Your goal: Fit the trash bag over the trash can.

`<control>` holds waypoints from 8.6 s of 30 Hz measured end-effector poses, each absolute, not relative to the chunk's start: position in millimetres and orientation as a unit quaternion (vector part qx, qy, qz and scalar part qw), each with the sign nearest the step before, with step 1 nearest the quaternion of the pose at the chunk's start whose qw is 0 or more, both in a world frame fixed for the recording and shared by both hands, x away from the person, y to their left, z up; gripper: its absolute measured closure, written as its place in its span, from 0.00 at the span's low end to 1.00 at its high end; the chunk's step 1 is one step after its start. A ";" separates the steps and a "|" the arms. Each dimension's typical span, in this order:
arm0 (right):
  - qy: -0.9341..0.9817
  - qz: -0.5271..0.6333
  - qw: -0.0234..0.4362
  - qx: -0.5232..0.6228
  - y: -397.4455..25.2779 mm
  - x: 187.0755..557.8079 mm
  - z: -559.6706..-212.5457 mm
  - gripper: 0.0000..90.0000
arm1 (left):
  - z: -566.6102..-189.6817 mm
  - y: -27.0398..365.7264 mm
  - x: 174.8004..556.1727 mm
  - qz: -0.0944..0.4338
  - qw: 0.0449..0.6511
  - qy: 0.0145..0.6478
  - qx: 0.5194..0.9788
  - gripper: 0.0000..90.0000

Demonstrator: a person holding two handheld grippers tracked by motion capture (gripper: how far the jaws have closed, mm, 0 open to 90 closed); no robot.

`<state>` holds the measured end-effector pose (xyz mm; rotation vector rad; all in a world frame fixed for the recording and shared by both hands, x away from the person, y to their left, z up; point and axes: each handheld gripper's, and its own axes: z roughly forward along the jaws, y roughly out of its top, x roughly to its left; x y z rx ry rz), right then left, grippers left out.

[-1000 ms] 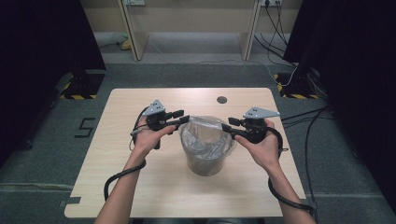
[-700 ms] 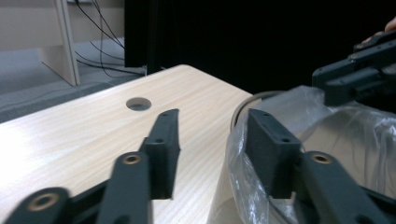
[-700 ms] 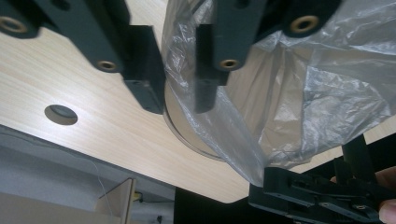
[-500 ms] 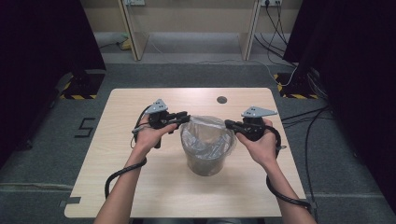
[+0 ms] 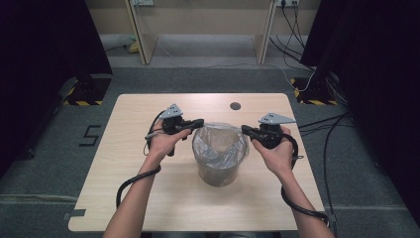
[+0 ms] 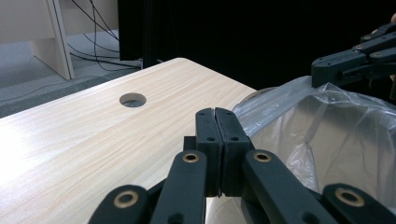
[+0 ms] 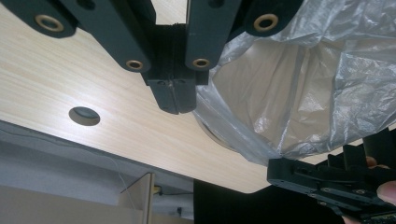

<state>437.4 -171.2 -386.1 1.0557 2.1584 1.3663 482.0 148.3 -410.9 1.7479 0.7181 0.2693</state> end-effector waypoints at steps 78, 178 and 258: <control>0.758 0.457 0.184 0.427 -185.7 446.7 -408.2 0.72 | -417.9 158.9 491.5 0.129 0.560 0.390 0.719 0.77; 0.751 0.448 0.206 0.438 -215.5 405.3 -399.9 0.49 | -362.8 89.5 423.7 0.115 0.303 0.224 0.919 0.77; 0.742 0.442 0.215 0.455 -240.9 388.3 -412.9 0.47 | -384.3 199.6 382.5 0.196 0.526 0.317 0.765 0.43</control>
